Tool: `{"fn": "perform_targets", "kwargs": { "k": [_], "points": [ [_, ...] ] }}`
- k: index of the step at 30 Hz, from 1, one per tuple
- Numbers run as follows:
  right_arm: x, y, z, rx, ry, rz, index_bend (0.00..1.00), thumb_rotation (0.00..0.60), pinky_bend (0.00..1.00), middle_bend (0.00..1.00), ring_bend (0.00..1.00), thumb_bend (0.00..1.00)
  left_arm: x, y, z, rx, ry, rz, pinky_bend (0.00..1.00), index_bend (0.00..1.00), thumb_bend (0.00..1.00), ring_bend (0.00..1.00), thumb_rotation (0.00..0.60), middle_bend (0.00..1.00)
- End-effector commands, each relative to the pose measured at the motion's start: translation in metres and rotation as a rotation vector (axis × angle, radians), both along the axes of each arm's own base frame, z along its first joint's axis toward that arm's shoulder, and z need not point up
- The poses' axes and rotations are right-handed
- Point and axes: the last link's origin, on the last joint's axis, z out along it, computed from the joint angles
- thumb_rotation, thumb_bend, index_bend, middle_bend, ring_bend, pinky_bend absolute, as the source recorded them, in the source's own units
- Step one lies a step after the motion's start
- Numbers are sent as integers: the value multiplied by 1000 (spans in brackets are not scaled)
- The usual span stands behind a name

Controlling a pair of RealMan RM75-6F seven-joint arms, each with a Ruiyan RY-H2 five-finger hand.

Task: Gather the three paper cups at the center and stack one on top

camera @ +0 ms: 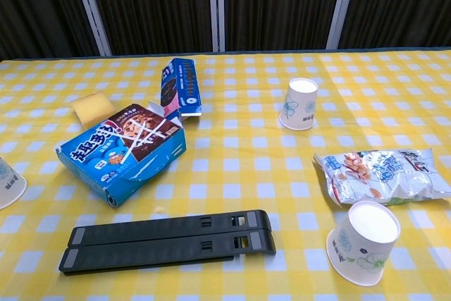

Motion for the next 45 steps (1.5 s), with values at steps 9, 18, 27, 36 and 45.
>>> {"fn": "perform_targets", "kwargs": {
  "k": [9,18,27,36,45],
  "points": [
    [-1,0,1,-7,-2,-3,0,600,0,0,0,102,-1,23,-25,-64,-20,28,0,225,241,0,600,0],
    [-1,0,1,-9,3,-2,0,600,0,0,0,102,-2,27,-35,-91,-3,35,0,286,334,0,600,0],
    [0,0,2,-14,2,-4,0,600,0,0,0,103,6,25,-34,-63,-28,8,0,383,409,0,600,0],
    [-1,-1,0,-2,-9,-13,0,600,0,0,0,103,29,22,-26,-34,-85,-70,0,382,407,0,600,0],
    [-2,-2,5,-5,-41,-16,0,600,0,0,0,103,109,43,-16,-29,-121,-271,0,379,403,0,600,0]
  ]
}}
